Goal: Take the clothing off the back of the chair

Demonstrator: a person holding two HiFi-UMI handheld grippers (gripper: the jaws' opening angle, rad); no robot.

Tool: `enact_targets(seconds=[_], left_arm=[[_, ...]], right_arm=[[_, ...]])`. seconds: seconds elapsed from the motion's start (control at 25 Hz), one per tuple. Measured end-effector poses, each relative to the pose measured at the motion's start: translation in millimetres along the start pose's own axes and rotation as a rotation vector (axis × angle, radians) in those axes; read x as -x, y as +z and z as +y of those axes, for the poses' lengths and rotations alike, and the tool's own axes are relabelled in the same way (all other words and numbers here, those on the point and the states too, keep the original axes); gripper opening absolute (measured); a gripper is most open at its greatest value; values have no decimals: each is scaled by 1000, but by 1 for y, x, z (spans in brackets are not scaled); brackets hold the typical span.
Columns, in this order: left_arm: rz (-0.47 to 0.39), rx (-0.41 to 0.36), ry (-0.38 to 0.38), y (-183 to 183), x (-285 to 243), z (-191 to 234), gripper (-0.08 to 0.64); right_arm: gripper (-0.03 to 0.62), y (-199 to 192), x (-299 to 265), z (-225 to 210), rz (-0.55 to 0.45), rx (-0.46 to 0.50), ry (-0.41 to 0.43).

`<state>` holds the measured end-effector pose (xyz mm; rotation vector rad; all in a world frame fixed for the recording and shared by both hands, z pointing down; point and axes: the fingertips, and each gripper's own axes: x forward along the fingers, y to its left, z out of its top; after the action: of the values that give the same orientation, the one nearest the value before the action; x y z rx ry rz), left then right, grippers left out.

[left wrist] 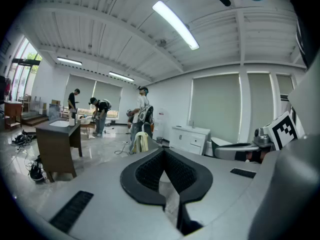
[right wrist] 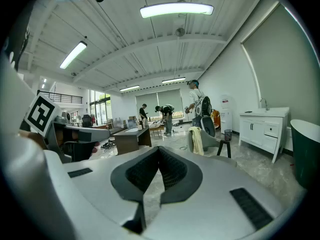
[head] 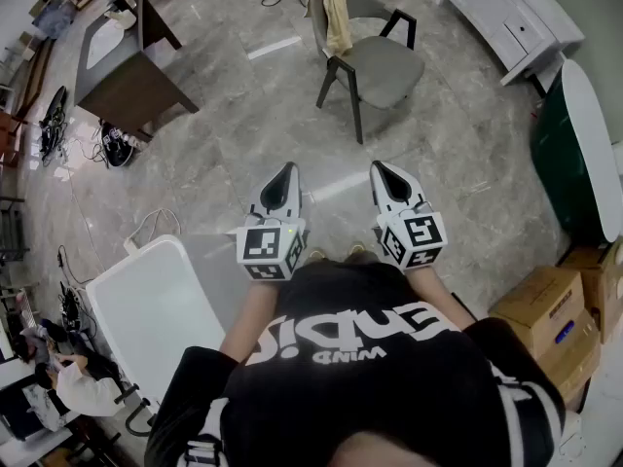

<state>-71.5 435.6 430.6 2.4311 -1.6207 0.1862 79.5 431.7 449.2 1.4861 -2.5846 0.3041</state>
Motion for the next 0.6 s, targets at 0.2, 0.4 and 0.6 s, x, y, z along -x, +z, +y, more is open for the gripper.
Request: enact_targets(seconds=[0.2, 0.4, 0.6], left_arm=[[-13, -9, -21, -6, -7, 18, 15], [-15, 5, -33, -12, -18, 34, 15], [-19, -1, -54, -13, -39, 45, 15]], right_arm=[[14, -9, -20, 7, -5, -6, -18], [14, -11, -34, 8, -17, -15, -37], [14, -15, -50, -3, -23, -22, -62]])
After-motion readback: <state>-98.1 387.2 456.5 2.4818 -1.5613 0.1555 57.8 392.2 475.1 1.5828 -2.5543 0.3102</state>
